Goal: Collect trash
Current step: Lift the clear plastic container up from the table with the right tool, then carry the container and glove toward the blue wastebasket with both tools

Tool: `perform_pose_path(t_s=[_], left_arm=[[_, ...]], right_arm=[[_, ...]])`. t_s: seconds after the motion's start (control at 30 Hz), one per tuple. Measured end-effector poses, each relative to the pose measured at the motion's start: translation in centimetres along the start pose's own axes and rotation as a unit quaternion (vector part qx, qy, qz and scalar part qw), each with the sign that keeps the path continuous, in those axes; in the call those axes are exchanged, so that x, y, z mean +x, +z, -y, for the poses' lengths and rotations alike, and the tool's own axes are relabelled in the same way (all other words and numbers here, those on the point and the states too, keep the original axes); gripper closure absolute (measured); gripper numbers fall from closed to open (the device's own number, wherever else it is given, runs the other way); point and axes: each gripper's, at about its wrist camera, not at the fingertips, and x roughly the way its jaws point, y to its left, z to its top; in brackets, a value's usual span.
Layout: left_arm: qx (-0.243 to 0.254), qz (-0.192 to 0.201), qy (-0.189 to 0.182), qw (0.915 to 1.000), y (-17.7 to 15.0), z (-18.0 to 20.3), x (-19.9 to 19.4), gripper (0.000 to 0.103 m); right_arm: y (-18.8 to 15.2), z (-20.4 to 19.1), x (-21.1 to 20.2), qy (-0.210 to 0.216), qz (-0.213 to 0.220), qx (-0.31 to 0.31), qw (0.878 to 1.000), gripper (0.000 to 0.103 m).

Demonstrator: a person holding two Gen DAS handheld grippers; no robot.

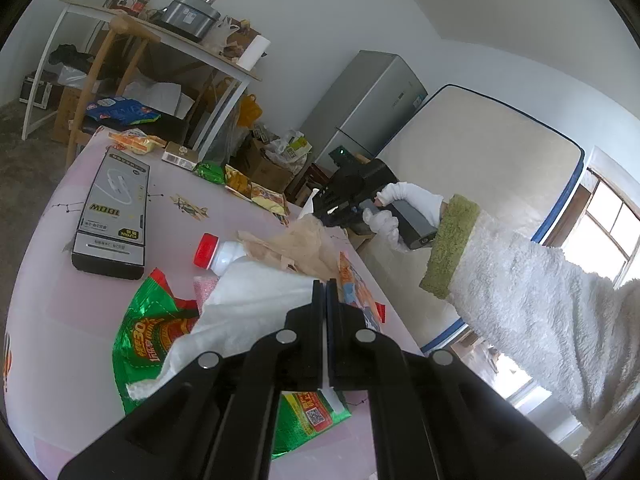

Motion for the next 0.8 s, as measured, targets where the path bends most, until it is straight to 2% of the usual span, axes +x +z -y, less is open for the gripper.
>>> perform_pose_path(t_s=[0.2, 0.37, 0.6, 0.8], left_arm=[[-0.002, 0.005, 0.001, 1.0000, 0.1, 0.0, -0.2, 0.102], [-0.003, 0.011, 0.002, 0.9999, 0.3, -0.1, -0.4, 0.102], [0.003, 0.027, 0.004, 0.9996, 1.0, 0.5, -1.3, 0.102], [0.020, 0.051, 0.006, 0.9985, 1.9, 2.5, -2.9, 0.102]], right_arm=[[0.2, -1.4, -2.7, -0.021, 0.088, -0.016, 0.996, 0.099], [0.0, -2.2, -5.4, -0.064, 0.171, -0.047, 0.982, 0.099], [-1.2, -2.7, -9.7, -0.047, 0.234, -0.048, 0.970, 0.099], [-5.9, -2.6, -14.7, -0.020, 0.289, -0.060, 0.955, 0.099]])
